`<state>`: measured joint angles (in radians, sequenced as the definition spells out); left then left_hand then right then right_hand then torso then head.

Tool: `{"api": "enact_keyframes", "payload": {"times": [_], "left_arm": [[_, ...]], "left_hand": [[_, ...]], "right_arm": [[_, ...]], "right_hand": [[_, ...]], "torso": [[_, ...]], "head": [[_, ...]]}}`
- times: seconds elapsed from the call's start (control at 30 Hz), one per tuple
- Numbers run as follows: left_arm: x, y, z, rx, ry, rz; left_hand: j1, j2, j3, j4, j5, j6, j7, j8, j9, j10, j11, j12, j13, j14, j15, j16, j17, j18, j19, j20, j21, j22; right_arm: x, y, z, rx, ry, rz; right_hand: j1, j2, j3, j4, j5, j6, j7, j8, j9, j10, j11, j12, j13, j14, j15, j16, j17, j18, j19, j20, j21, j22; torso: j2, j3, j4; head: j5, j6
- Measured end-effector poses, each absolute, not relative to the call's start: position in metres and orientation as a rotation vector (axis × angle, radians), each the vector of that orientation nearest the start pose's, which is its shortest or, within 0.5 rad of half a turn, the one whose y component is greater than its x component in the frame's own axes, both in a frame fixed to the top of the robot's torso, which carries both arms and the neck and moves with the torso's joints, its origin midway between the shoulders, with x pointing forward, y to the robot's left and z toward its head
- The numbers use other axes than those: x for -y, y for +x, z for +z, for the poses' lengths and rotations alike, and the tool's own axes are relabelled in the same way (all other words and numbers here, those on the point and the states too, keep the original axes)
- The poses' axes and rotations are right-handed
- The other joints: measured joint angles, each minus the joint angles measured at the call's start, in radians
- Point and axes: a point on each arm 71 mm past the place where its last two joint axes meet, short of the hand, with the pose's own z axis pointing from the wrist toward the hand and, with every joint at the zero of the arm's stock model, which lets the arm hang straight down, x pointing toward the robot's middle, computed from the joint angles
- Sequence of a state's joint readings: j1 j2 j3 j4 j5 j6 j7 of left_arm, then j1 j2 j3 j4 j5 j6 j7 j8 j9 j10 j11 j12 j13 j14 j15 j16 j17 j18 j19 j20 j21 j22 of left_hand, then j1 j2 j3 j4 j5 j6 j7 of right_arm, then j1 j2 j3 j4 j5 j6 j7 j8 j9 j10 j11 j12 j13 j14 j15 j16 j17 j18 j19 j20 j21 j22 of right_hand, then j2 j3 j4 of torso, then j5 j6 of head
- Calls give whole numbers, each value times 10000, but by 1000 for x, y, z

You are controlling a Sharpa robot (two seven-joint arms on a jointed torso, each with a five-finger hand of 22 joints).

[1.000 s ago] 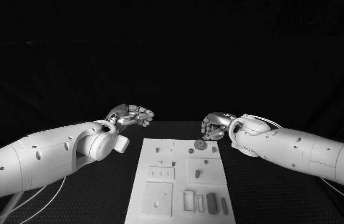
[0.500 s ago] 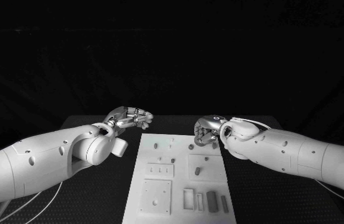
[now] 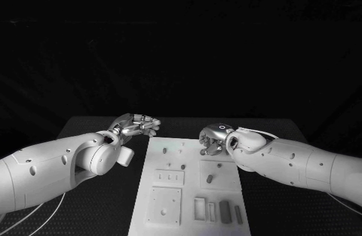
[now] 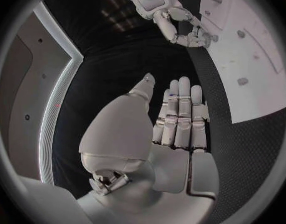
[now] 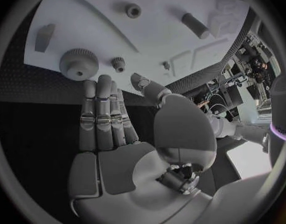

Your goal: Assemble the parts on the task board

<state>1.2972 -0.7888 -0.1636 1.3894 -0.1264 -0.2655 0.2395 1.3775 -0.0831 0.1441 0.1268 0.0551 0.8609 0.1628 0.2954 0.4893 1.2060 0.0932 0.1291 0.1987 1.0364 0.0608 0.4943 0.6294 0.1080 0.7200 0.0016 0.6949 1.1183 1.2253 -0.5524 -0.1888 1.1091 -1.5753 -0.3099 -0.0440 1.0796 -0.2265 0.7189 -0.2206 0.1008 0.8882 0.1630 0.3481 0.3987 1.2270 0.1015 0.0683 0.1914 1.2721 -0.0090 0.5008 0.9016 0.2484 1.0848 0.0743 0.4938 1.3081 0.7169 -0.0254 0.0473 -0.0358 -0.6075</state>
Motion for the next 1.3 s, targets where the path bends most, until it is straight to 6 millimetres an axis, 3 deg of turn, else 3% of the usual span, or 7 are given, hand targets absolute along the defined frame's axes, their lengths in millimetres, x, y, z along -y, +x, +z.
{"api": "enact_keyframes", "payload": {"times": [0.2, 0.4, 0.8, 1.13, 1.3], "left_arm": [[-219, 515, -190, -16311, -9983, -13431], [-217, 515, -191, -16317, -10003, -13456], [-217, 516, -191, -16319, -10059, -13472], [-218, 516, -191, -16335, -10076, -13493], [-217, 516, -191, -16342, -10074, -13504]], "left_hand": [[41, -41, -52, 106, 0, 0, -1, -55, 0, 0, 0, -65, 13, 0, 0, 0, 1, -28, 36, -36, 0, 1], [40, -39, -80, 191, 0, 0, -1, -58, 1, 0, -1, -92, 25, 0, 0, 0, 11, -116, 36, -108, 0, 1], [79, -78, -206, 371, 0, 1, -1, -58, 1, 34, 34, -178, 60, 0, 0, 1, 26, -223, 35, -180, 1, 13], [531, -79, -550, 947, 0, 1, -2, -137, 59, 70, 68, -362, 163, 21, -22, -58, 71, -370, 58, -343, 1, 47], [967, -11, -894, 1486, 0, 1, -2, -176, 112, 142, 64, -479, 240, 34, -35, -58, 114, -387, 73, -358, 1, 92]], "right_arm": [[167, 538, -243, -16958, -3942, 4473], [168, 538, -243, -16870, -4047, 4281], [168, 537, -247, -16883, -4179, 4132], [166, 536, -253, -17016, -4197, 4107], [166, 537, -253, -16998, -4188, 4107]], "right_hand": [[93, -93, 0, 0, 0, -31, 31, -35, -31, -121, -15, 0, -140, 205, -23, 379, 349, -17, 236, -126, 427, -1], [198, -197, -59, -3, 0, -32, 30, -57, -61, -122, -16, 0, -291, 503, -103, 1569, 1090, -271, 680, -462, 1599, -1], [198, -197, -58, -2, 0, 3, -5, -57, -71, -83, -55, 1, -396, 500, -106, 2262, 1355, -346, 602, -572, 2436, -2], [197, -197, -27, -33, 0, 107, -33, -57, -53, 53, -168, 1, -396, 478, -129, 2622, 1420, -346, 558, -614, 2847, -4], [191, -84, 1, -60, 0, 150, -76, -57, -42, 116, -177, 12, -382, 429, -179, 2756, 1429, -347, 508, -660, 2963, -5]], "torso": [[98, -18, 0], [156, -57, -5], [244, -69, -5], [315, -57, -8], [346, -60, -13]], "head": [[-18, 18], [-36, 8], [-28, 18], [30, 27], [37, 16]]}}
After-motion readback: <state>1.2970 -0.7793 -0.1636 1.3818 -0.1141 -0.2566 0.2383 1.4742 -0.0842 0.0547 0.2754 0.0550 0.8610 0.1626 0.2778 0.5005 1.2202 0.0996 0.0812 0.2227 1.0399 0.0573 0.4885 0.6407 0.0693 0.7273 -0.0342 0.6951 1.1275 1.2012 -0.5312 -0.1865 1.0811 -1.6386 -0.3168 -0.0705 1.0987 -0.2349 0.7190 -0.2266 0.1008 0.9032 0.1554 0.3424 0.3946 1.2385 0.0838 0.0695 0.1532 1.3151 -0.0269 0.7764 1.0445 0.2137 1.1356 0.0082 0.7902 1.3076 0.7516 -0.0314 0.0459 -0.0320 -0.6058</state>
